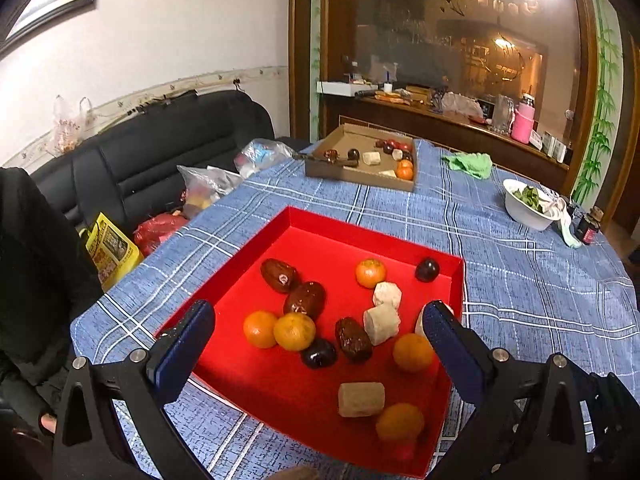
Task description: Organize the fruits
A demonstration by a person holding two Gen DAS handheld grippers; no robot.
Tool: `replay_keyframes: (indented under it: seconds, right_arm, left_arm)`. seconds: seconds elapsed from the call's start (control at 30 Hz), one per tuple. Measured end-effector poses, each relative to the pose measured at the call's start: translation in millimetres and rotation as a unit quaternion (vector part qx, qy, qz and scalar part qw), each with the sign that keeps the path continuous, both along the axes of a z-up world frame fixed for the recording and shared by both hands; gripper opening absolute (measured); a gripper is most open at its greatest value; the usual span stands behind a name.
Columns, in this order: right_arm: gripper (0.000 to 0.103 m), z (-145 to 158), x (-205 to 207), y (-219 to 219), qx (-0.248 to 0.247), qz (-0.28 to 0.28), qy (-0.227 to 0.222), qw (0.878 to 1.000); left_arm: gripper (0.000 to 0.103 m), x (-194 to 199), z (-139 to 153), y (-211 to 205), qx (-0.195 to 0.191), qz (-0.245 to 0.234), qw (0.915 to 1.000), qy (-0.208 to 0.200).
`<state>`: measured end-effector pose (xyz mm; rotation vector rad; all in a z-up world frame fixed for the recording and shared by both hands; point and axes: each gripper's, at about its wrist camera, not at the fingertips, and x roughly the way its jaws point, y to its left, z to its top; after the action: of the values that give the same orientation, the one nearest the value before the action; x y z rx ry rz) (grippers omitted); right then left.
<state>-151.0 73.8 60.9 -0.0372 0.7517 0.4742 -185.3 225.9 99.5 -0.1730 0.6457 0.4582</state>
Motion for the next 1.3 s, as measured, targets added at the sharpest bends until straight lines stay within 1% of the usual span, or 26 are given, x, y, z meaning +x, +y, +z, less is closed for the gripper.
replay_keyframes:
  seconds: [0.27, 0.67, 0.73, 0.8, 0.9, 0.93, 0.97, 1.03, 1.07, 1.1, 1.13, 1.17, 1.2, 1.23, 1.27, 1.3]
  right_arm:
    - [0.085, -6.0, 2.0, 7.8, -0.009, -0.001, 0.009, 1.000]
    - [0.085, -11.4, 2.5, 13.2, -0.020, 0.001, 0.016, 1.000]
    - [0.085, -12.3, 3.3, 11.4, -0.022, 0.001, 0.017, 1.000]
    - [0.085, -12.9, 5.5, 6.2, -0.024, -0.006, 0.017, 1.000]
    - [0.085, -12.5, 9.4, -4.3, -0.022, -0.020, 0.017, 0.999]
    - [0.085, -11.8, 11.0, -7.0, -0.021, -0.020, 0.018, 0.999]
    - [0.085, -10.2, 12.3, -7.8, -0.018, -0.015, 0.019, 1.000]
    - [0.085, -5.6, 11.6, -2.3, -0.013, 0.011, 0.016, 1.000]
    - [0.085, -3.7, 10.1, 2.7, -0.014, 0.026, 0.014, 0.999]
    - [0.085, -2.5, 8.9, 9.2, -0.017, 0.045, 0.013, 0.999]
    - [0.084, -1.9, 7.9, 20.1, -0.020, 0.071, 0.014, 0.997]
    - [0.082, -2.1, 6.8, 27.7, -0.023, 0.088, 0.015, 0.996]
    - [0.076, -3.0, 5.7, 39.6, -0.033, 0.110, 0.017, 0.993]
    - [0.072, -5.1, 4.7, 48.3, -0.042, 0.124, 0.018, 0.991]
    - [0.070, -7.3, 3.8, 58.8, -0.054, 0.139, 0.020, 0.989]
    - [0.069, -10.1, 2.9, 70.9, -0.067, 0.156, 0.020, 0.985]
  left_arm:
    - [0.103, 1.2, -8.2, 10.1, -0.019, -0.003, 0.9998, 0.009]
    - [0.103, 3.4, -15.3, 18.6, -0.036, -0.010, 0.9991, 0.020]
    - [0.103, 4.0, -14.9, 23.5, -0.035, -0.012, 0.9991, 0.023]
    - [0.103, 0.8, -11.6, 38.7, -0.039, -0.009, 0.9990, 0.018]
    - [0.103, -7.5, -9.2, 74.3, -0.078, 0.005, 0.9969, 0.008]
    - [0.103, -9.0, -11.8, 85.4, -0.090, 0.001, 0.9959, 0.010]
    - [0.103, -8.5, -16.6, 91.5, -0.101, -0.007, 0.9947, 0.021]
    - [0.103, -6.8, -31.3, 100.0, -0.132, -0.029, 0.9891, 0.058]
    - [0.103, -8.1, -38.5, 101.9, -0.146, -0.041, 0.9861, 0.067]
    - [0.103, -10.4, -43.2, 102.5, -0.152, -0.048, 0.9848, 0.068]
    - [0.103, -13.1, -44.9, 102.4, -0.150, -0.051, 0.9853, 0.064]
    - [0.101, -17.2, -44.2, 101.9, -0.141, -0.051, 0.9870, 0.057]
    - [0.099, -18.8, -43.1, 103.4, -0.138, -0.047, 0.9878, 0.055]
    - [0.090, -20.4, -41.1, 106.4, -0.142, -0.044, 0.9877, 0.049]
    - [0.071, -22.0, -39.8, 108.7, -0.149, -0.044, 0.9870, 0.043]
    - [0.061, -22.7, -38.8, 111.3, -0.155, -0.045, 0.9860, 0.040]
